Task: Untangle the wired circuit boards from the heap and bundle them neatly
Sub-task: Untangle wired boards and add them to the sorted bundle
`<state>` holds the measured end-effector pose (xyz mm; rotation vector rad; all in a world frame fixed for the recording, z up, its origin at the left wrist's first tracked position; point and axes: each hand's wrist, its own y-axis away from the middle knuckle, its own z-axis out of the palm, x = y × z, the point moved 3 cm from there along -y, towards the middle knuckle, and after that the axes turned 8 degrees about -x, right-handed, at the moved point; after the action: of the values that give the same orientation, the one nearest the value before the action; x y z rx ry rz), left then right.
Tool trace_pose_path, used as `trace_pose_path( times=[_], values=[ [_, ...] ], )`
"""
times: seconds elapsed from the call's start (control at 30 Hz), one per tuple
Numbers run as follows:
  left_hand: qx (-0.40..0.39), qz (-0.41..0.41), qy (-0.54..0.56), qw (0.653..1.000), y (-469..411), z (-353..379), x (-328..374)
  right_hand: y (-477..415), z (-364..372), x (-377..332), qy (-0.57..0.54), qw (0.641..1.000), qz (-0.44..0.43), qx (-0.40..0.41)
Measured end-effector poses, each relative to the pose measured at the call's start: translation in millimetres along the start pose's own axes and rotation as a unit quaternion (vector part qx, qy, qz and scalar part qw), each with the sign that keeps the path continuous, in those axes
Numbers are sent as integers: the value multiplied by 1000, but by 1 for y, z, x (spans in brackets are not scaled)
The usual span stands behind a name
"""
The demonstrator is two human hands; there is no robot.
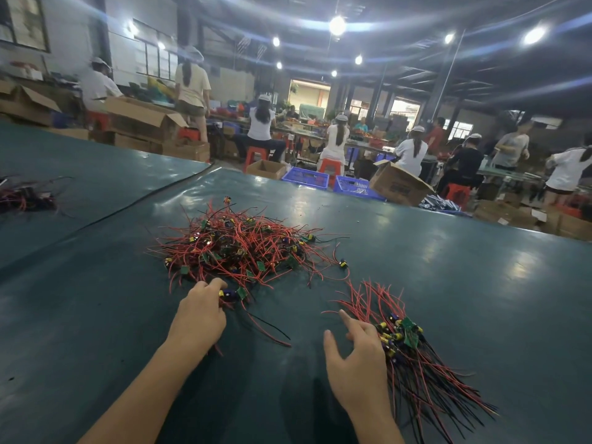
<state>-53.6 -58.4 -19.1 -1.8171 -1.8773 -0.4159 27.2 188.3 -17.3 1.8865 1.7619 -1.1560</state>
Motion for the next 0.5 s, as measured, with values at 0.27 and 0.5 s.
trace_pose_path(
  times=[0.27, 0.5],
  values=[
    [67, 179, 93, 977, 18, -10, 33, -2, 2, 1, -45, 999, -1, 6],
    [72, 384, 116, 913, 46, -10, 77, -4, 9, 1, -92, 995, -9, -36]
  ],
)
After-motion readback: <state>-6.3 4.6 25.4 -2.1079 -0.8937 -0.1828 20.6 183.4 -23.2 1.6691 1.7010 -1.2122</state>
